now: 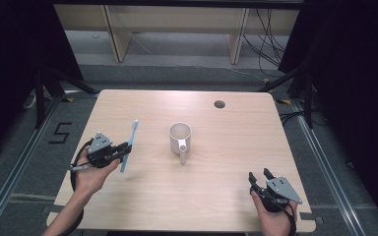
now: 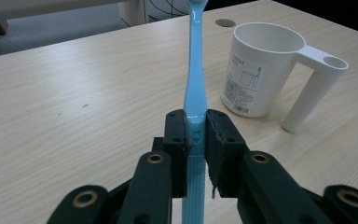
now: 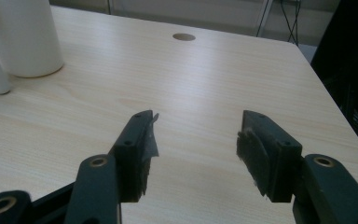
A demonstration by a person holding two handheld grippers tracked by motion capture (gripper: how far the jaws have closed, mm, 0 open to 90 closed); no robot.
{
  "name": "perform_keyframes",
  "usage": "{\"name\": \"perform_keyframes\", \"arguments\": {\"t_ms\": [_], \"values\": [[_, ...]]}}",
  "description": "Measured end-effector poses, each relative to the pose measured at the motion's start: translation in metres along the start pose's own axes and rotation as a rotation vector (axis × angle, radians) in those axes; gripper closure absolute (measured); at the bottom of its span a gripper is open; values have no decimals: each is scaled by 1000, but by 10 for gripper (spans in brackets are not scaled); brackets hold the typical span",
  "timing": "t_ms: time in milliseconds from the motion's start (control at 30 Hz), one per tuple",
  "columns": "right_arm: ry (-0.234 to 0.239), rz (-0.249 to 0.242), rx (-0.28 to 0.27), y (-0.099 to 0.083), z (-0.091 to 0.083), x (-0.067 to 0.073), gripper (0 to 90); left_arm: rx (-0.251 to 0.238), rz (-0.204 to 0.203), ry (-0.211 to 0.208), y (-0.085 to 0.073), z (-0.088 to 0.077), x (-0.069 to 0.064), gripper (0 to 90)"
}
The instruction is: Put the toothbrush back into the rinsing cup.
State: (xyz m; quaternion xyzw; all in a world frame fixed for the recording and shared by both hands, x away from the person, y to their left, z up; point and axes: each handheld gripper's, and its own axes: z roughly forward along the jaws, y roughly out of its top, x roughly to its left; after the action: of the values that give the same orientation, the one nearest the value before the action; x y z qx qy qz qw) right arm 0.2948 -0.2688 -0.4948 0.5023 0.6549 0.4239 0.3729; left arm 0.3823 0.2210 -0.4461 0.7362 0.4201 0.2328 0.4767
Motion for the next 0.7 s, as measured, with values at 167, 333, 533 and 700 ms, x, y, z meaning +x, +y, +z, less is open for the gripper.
{"name": "perform_keyframes", "arguments": {"t_ms": [167, 333, 533, 700], "values": [[-7, -11, -14, -1, 1, 0, 460, -44, 7, -11, 1, 0, -2, 782], [-4, 26, 2, -1, 0, 1, 460, -89, -2, -22, 1, 1, 0, 782], [-9, -1, -14, -1, 1, -2, 460, -140, 28, -22, 2, 1, -2, 781], [-13, -21, -31, -2, 4, -4, 461, -185, 28, -25, 5, 2, -2, 782]]}}
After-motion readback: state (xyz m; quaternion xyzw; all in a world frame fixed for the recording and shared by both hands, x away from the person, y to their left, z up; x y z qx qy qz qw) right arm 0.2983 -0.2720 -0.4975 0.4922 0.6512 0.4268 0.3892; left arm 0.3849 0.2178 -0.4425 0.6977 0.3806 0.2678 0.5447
